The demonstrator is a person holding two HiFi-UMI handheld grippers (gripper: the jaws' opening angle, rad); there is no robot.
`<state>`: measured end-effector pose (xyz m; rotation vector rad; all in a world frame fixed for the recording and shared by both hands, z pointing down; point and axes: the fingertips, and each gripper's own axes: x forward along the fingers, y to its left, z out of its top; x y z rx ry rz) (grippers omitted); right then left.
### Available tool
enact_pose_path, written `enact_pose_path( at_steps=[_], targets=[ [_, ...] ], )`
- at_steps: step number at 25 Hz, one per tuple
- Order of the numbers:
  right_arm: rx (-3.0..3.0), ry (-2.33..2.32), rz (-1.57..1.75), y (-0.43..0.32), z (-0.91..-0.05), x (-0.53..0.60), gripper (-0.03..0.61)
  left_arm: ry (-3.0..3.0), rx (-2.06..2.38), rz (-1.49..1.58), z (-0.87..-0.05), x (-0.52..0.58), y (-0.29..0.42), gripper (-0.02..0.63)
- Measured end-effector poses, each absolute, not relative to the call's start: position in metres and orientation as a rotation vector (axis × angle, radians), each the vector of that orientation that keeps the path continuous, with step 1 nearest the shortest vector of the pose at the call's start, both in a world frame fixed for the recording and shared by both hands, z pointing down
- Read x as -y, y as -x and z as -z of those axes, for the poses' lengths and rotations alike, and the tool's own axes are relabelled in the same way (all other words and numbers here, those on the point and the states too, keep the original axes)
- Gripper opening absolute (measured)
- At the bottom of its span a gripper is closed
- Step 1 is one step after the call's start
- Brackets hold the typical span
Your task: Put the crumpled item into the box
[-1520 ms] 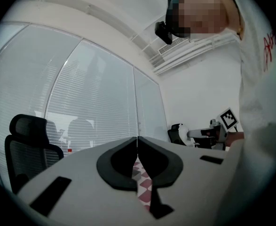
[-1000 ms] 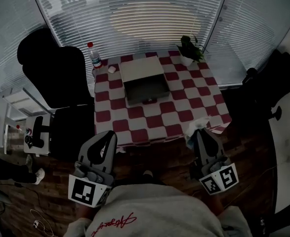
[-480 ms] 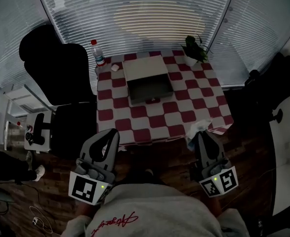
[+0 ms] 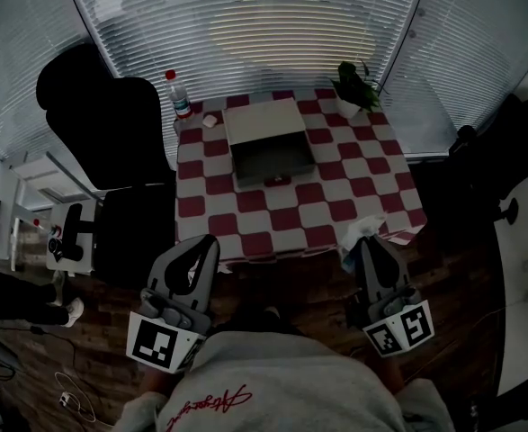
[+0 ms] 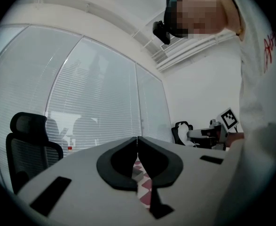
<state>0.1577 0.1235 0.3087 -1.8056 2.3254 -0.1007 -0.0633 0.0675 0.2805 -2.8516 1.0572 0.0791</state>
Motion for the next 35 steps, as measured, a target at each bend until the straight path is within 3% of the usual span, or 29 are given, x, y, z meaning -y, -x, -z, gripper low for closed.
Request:
enact_pose_path(
  at_steps=[35],
  targets=[
    [-2.341, 1.748, 0.09, -0.155, -0.309, -0.057, 0.032, 2.836, -1.109, -0.053, -0.278, -0.011, 0.067, 0.018]
  ],
)
